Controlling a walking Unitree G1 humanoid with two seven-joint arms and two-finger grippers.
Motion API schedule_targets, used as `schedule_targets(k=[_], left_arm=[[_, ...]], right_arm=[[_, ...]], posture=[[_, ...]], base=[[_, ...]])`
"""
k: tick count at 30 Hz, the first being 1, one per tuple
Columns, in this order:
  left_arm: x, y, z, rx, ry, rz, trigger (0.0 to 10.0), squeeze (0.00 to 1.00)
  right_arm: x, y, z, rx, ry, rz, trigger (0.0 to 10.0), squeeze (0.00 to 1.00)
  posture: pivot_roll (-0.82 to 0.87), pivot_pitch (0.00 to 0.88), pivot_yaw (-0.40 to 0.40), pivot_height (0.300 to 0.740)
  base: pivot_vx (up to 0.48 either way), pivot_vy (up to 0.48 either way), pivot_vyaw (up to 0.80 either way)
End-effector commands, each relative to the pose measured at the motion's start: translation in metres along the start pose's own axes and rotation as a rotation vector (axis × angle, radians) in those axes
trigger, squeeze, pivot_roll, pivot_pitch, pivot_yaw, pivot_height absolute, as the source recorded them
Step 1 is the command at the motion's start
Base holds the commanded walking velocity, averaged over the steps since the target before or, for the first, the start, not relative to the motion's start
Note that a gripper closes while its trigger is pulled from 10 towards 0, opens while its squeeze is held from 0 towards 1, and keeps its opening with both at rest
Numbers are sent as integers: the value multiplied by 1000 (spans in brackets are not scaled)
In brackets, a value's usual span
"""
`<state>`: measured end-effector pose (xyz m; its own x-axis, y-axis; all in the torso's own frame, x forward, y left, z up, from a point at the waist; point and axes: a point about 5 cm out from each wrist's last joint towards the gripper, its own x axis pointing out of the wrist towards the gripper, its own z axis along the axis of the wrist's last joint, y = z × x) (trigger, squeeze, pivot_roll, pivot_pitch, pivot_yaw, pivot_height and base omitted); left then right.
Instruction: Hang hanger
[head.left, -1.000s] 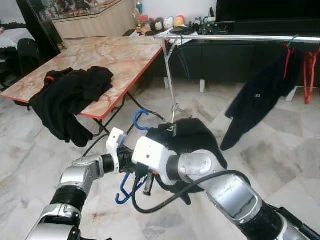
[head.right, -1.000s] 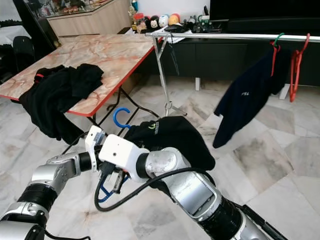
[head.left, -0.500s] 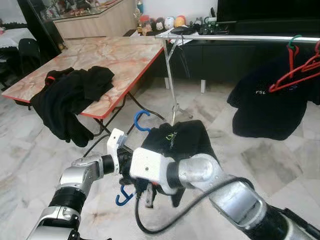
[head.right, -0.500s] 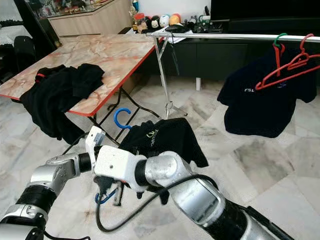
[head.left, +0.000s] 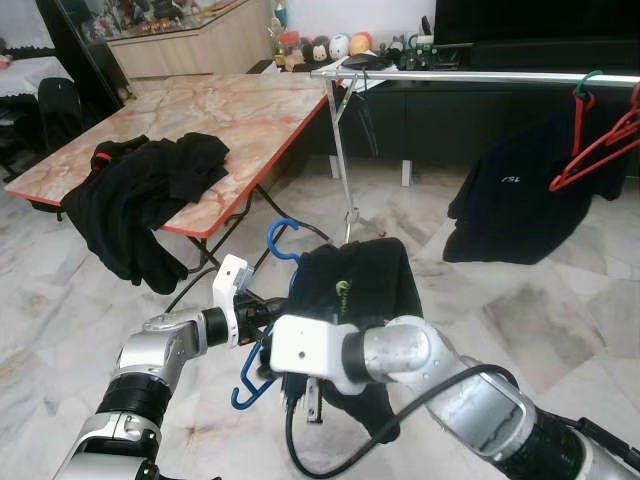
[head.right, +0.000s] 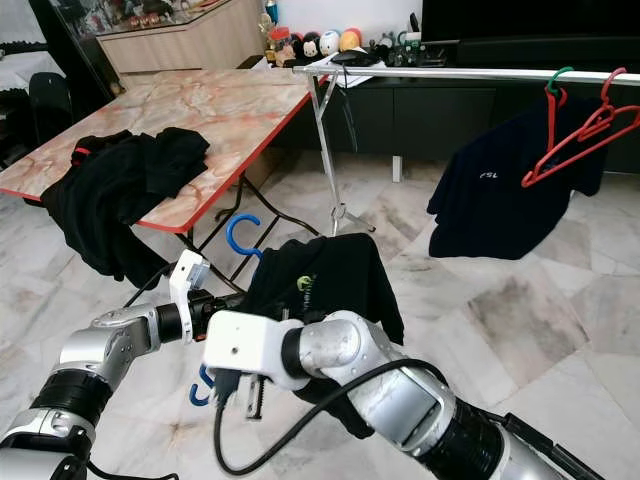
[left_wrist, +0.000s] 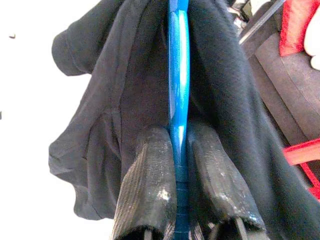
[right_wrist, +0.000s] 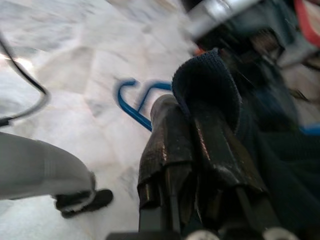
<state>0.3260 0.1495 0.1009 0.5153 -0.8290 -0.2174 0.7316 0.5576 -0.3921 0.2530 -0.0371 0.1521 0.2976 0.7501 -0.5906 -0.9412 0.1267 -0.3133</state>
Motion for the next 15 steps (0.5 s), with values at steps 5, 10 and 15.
schedule_targets(k=[5, 10, 15], left_arm=[[-6, 1, 12, 15, -59, 8, 10000, 0], [-6, 0, 12, 11, -65, 9, 10000, 0], [-6, 0, 12, 11, -67, 8, 10000, 0]], right_arm=[[-1, -6, 3, -14, -6, -29, 10000, 0], [-2, -11, -6, -3, 27, -56, 10000, 0], [-2, -12, -8, -5, 36, -63, 10000, 0]], posture=[[-145, 13, 229, 740], [-145, 14, 230, 740], [-145, 15, 230, 740]], base=[[0, 0, 0], [0, 0, 0], [0, 0, 0]])
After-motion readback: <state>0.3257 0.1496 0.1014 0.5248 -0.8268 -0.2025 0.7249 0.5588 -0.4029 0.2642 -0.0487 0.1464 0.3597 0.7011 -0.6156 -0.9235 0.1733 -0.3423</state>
